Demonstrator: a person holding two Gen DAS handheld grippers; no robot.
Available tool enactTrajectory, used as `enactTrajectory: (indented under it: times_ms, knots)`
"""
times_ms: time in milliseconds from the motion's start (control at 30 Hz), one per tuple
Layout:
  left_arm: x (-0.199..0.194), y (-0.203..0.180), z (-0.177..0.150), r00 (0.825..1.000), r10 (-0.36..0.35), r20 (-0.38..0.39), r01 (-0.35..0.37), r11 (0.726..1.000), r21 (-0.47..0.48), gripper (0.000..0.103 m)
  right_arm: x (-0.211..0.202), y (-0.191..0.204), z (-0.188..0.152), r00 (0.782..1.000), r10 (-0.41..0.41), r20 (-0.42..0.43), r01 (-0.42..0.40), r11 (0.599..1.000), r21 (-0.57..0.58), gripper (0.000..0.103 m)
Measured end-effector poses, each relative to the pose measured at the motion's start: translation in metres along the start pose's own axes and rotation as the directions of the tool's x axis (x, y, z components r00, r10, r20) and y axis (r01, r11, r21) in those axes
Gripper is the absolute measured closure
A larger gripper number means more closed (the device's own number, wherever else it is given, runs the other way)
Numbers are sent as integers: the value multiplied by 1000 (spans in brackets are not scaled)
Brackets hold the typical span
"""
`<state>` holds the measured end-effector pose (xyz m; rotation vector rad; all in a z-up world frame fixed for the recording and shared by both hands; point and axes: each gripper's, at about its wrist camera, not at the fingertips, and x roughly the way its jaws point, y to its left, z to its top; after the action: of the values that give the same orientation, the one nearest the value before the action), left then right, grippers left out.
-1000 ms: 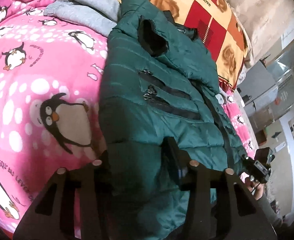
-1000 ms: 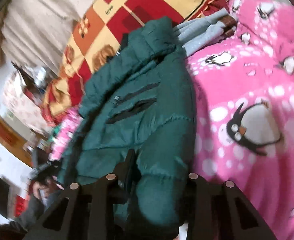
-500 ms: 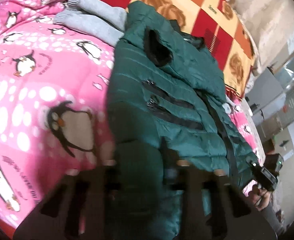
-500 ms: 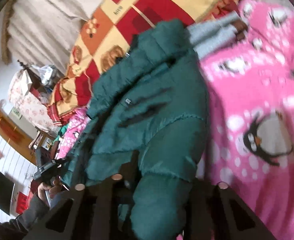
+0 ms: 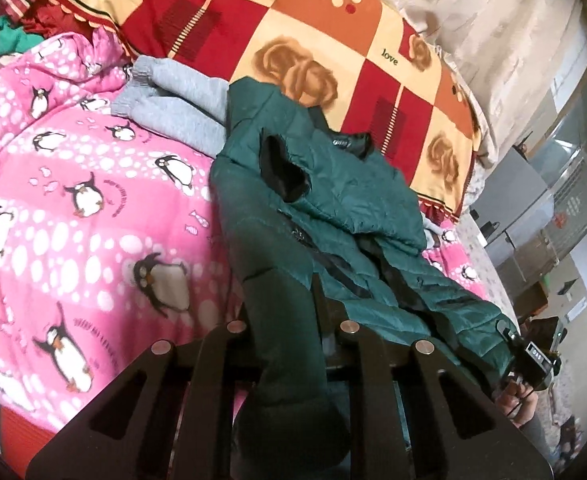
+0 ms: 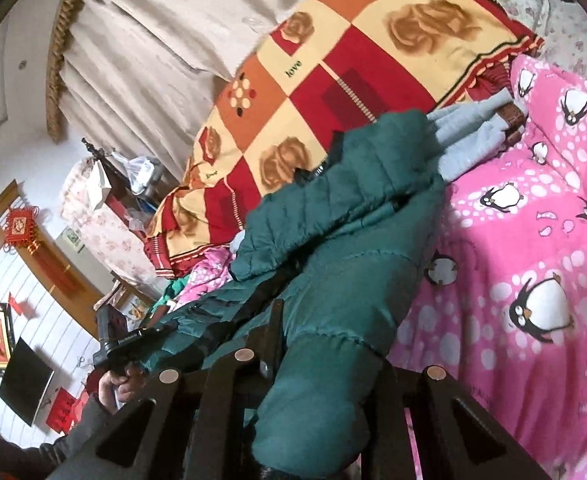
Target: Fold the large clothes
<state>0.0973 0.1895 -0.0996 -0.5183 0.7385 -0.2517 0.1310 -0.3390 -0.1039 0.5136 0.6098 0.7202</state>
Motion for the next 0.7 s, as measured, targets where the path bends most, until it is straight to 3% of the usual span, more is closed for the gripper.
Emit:
enactTrajectory:
  times_ms: [300, 700]
  knots:
    - [-43, -8, -37, 1000, 10, -4, -10, 1000, 29, 90, -31, 43, -30, 989, -135, -67, 128, 987, -99, 89]
    - [-109, -12, -66, 999, -26, 27, 24, 998, 49, 90, -77, 103, -65, 985, -151, -80, 132, 970, -204, 89]
